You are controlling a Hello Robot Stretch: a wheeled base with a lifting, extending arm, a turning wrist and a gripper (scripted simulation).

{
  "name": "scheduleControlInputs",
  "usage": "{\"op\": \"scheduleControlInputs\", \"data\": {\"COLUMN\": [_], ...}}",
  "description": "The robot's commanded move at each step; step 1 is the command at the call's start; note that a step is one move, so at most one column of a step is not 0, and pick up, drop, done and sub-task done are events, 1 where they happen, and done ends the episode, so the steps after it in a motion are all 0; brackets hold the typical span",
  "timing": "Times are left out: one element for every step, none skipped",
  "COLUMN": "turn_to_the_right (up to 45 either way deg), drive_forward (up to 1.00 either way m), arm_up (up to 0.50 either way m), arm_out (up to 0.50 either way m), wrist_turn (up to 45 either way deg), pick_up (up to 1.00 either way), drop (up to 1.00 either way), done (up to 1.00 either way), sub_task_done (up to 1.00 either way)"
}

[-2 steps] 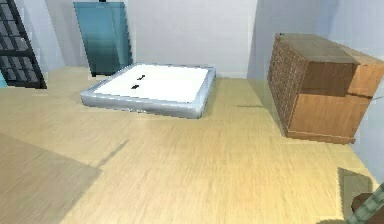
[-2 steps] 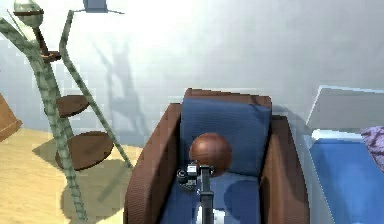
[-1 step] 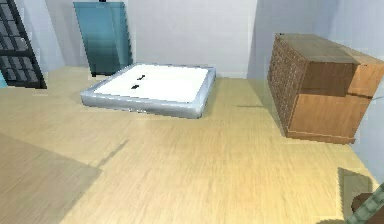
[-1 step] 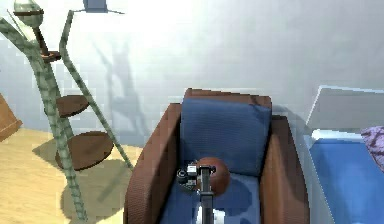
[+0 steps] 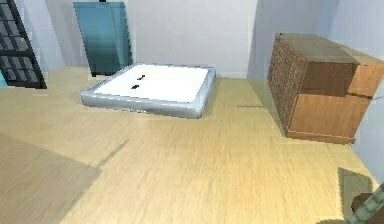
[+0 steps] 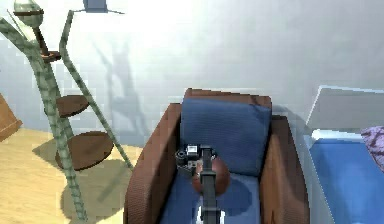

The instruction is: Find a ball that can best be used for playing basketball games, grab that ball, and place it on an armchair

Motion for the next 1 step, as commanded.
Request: {"op": "scheduleControlInputs", "data": {"turn_to_the_right": [0.0], "drive_forward": [0.00], "arm_up": [0.00], "arm_out": [-0.08], "wrist_turn": [0.0], "pick_up": [0.00], "drop": [0.00], "done": [0.00], "sub_task_done": [0.00]}}
